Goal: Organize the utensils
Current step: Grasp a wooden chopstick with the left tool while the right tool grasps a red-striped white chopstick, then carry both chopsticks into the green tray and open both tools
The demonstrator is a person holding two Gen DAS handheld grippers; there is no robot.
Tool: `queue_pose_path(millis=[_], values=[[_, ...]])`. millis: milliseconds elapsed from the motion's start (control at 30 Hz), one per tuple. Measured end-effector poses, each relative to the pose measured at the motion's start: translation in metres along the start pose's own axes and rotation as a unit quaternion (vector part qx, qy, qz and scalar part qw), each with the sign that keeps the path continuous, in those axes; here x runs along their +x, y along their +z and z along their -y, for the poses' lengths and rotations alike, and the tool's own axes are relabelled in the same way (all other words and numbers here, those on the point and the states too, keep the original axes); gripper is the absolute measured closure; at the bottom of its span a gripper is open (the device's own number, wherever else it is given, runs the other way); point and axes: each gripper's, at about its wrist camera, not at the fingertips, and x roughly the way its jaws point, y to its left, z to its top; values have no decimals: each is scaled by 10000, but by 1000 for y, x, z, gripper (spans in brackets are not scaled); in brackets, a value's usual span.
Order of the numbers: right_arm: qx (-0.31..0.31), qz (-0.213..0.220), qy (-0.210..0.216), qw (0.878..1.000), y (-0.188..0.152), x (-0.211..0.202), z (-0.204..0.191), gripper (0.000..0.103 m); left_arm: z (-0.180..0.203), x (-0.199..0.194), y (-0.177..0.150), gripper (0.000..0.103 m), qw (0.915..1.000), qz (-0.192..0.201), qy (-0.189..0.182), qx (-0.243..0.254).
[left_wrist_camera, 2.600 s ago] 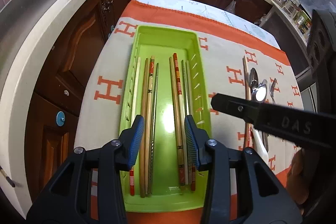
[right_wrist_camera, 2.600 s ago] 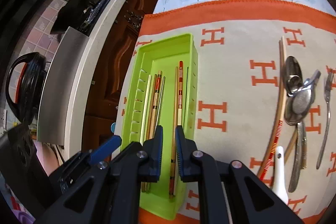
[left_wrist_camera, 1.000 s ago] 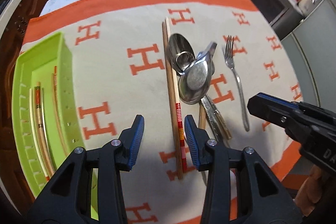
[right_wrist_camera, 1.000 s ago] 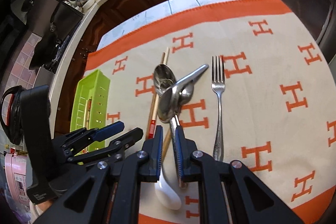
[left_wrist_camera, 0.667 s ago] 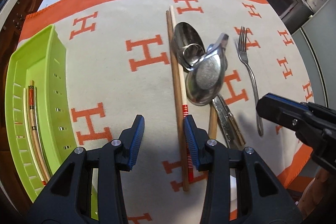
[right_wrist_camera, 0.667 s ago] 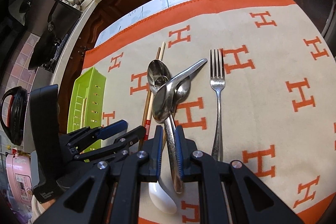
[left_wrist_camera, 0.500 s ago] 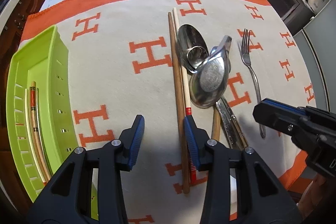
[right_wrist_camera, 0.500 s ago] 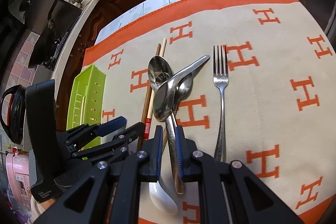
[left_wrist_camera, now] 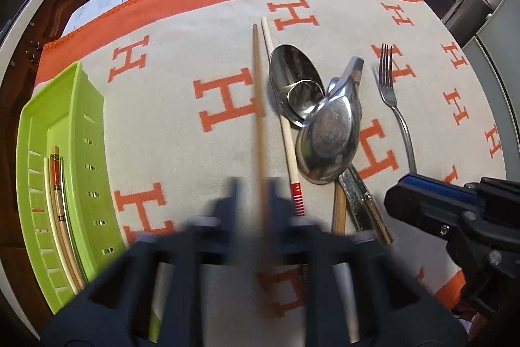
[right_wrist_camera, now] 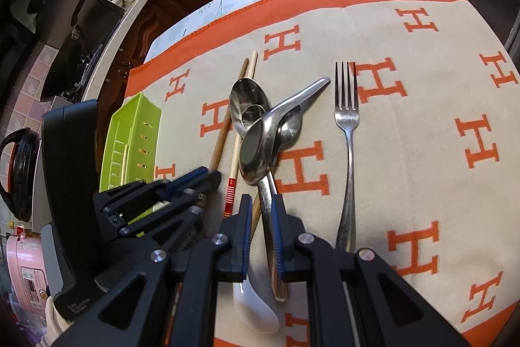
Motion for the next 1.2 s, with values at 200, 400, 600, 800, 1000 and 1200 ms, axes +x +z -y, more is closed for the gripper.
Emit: queue_pose_path(millis=[200,400,600,800,1000,1200], values=[[-113,-112,14,9999,2,8,-15,92,-23,-5,-9,99,9978,-60,-437,-501],[-112,-347,14,9993,10,26,-30,91,-44,-33,-27,99,9947,184,-604,-808],[160,-661,-107,9976,21,49,-34,91,-64,-68,-42,99,9919,513,-675,-951],[13,-837,-787,9934,25,66,-50,91,-84,-89,-54,99,9887,675,-743,-1109],[-520,-752,-1436,9854,21,77,-73,91,-105,-104,-64,99,9854,825,-760,-1284],[-1014,-464,-1858,9762,10,81,-91,98,-121,-116,-76,99,9820,933,-758,-1456]])
